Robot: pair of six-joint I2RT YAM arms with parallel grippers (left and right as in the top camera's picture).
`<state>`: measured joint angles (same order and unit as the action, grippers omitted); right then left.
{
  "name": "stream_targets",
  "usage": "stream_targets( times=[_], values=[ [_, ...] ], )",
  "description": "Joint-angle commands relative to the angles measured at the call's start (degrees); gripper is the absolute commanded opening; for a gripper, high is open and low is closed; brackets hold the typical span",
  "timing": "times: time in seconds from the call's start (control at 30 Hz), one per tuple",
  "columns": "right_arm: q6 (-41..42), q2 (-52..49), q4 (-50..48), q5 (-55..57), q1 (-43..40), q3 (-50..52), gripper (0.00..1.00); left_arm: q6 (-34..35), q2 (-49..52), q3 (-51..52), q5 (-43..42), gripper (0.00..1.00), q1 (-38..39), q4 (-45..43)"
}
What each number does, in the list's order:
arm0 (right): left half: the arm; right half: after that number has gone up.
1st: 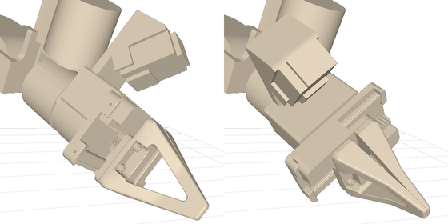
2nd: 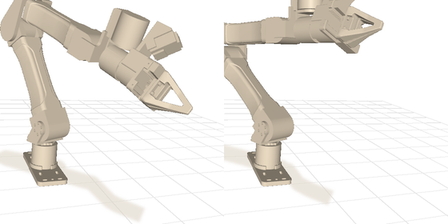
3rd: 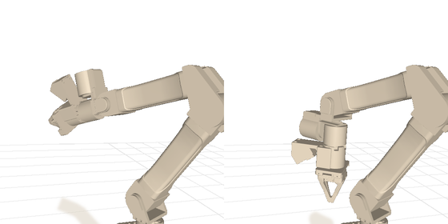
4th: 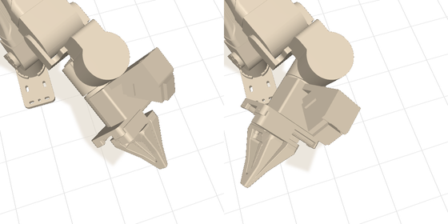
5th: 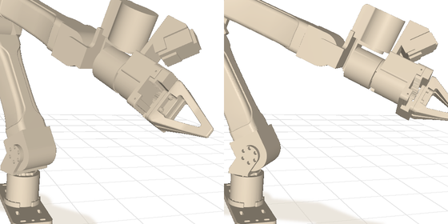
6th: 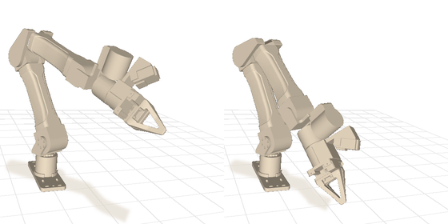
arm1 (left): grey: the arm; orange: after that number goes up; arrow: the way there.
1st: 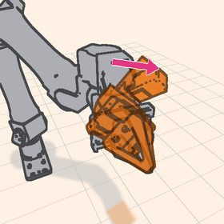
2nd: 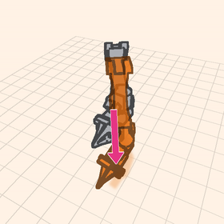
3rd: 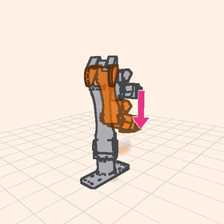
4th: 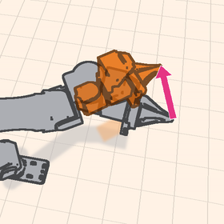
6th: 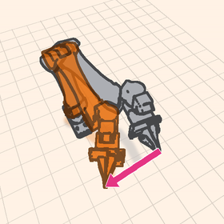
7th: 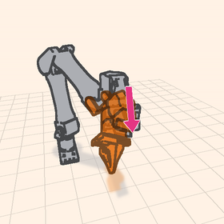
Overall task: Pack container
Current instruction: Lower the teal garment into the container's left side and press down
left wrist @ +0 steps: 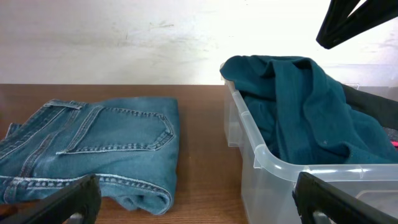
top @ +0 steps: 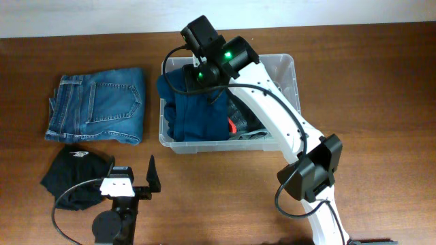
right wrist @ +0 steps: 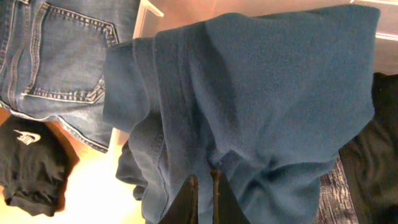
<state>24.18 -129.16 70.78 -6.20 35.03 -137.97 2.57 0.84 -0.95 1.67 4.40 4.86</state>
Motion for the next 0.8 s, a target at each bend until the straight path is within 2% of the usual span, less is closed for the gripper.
stream_targets(
  times=[0.0, 0.4, 0.77],
  values=[
    [0.07, 1.29, -0.72, 0.68, -0.04, 2.16, 0.04, -0.90, -0.39, 0.42, -0.46, 0.99, -0.24, -0.13],
    [0.04, 1.18, -11.21, 0.68, 2.03, 14.27, 0.04, -0.90, -0.39, 0.42, -0.48, 0.99, -0.22, -0.13],
    [0.07, 1.18, -28.15, 0.90, 1.99, 32.06, 0.04, -0.90, -0.39, 0.42, -0.48, 0.99, -0.24, -0.13]
  ],
)
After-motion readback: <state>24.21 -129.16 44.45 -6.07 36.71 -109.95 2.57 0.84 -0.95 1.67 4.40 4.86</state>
